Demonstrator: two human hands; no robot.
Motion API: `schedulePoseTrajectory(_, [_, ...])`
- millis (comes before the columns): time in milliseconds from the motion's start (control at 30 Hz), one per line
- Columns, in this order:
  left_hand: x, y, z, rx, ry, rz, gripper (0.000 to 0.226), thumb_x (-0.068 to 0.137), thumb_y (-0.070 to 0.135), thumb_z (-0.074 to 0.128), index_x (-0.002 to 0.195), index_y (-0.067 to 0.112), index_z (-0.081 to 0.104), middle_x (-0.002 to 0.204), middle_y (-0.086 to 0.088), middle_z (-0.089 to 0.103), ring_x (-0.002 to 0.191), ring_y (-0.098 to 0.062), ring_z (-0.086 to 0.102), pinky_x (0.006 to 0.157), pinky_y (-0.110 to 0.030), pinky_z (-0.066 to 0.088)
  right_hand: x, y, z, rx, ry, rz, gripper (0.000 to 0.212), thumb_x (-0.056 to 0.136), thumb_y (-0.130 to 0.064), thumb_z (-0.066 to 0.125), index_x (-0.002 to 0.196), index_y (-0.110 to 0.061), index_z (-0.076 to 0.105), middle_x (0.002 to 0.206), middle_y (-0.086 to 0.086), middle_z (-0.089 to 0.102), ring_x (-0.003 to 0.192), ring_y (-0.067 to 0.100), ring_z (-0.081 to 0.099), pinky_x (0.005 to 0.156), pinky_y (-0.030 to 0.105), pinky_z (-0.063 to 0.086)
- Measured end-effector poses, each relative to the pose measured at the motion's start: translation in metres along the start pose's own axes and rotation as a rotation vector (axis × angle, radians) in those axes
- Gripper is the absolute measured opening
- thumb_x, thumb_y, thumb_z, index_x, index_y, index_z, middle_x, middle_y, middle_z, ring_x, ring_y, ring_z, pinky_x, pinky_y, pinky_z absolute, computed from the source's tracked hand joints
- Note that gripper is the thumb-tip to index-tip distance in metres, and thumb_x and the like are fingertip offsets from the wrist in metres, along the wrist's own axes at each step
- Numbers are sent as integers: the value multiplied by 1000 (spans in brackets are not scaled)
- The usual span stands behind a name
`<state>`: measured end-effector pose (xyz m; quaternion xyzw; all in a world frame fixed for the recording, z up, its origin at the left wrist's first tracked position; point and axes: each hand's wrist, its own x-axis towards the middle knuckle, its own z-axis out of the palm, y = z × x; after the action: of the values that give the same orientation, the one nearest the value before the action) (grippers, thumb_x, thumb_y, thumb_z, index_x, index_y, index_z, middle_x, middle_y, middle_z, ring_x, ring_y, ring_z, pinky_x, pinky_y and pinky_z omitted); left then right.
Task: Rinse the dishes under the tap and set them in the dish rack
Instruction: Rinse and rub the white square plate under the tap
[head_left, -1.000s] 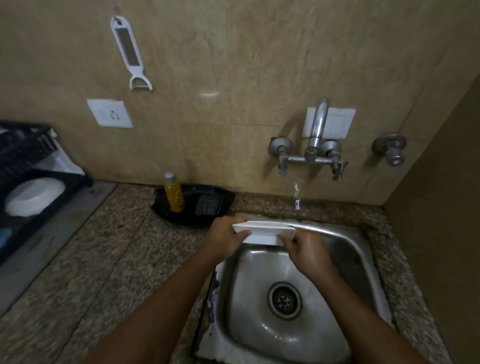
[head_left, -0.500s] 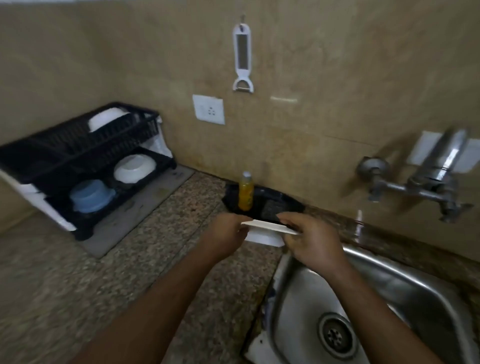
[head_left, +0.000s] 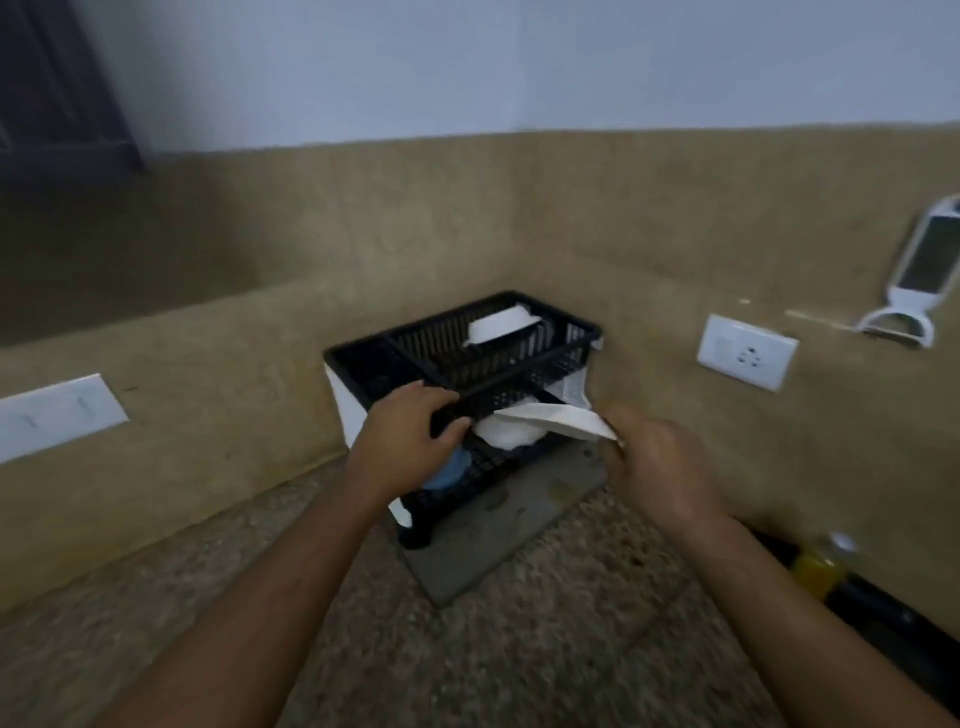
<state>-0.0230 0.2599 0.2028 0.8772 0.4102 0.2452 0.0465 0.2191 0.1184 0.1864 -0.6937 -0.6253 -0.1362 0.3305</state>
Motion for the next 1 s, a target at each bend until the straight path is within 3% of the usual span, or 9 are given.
schedulePoseTrajectory(133, [38,-77,5,82,-43,-197,74,91,65,43,147,17,41,154,-7,38,147,-27,25,118,-43,26,85,-23,56,41,-18,-103,4,92,-13,60,95,-12,61,80,9,63,64,26,57,53,40,49])
schedulePoseTrajectory(233, [59,-104,18,90,-117,-268,88,87,74,39,152,16,29,160,-8,24,150,-29,13,119,-49,22,139,-36,93,35,1,-176,3,87,-6,61,87,-8,60,74,9,62,62,25,57,51,36,44])
schedulePoseTrajectory(400, [76,-127,42,20,-244,-363,104,79,84,35,156,19,12,164,-6,5,151,-29,-5,120,-53,13,216,-35,148,-69,-93,-246,1,87,-12,57,87,-11,57,73,9,61,63,32,53,66,33,33])
schedulePoseTrajectory(467, [77,-137,51,8,-272,-369,105,79,84,35,156,18,10,165,-6,2,150,-27,-10,121,-50,10,238,-29,169,-82,-118,-265,12,89,-23,49,84,-12,51,69,3,49,59,27,41,71,38,36])
schedulePoseTrajectory(533, [78,-145,59,23,-272,-369,103,80,84,33,156,18,10,165,-5,-1,150,-25,-14,121,-47,10,258,-22,189,-125,-144,-265,18,91,-27,55,84,-12,48,70,-1,42,59,25,36,73,40,36])
schedulePoseTrajectory(600, [78,-149,65,27,-254,-363,101,81,84,30,156,20,10,165,-3,-2,149,-23,-16,121,-51,11,275,-14,209,-184,-192,-270,26,86,-28,69,86,-10,50,72,3,48,63,28,45,72,36,28])
schedulePoseTrajectory(700, [80,-151,70,28,-237,-353,101,79,86,27,156,23,8,165,-2,-3,149,-21,-18,119,-57,11,292,-4,234,-244,-272,-293,33,82,-31,74,85,-14,45,79,5,55,72,29,54,70,34,23])
schedulePoseTrajectory(833, [80,-150,72,34,-231,-352,99,81,83,28,156,23,7,165,-2,-4,149,-20,-19,118,-59,7,300,-4,259,-305,-346,-375,20,82,-9,60,93,-13,44,86,10,55,80,33,53,69,38,27])
schedulePoseTrajectory(1000, [78,-149,70,49,-208,-352,93,84,79,30,156,23,8,165,-2,-3,149,-21,-16,119,-58,1,300,-4,276,-318,-454,-492,34,77,-1,61,108,-10,51,103,12,58,93,34,53,78,44,43])
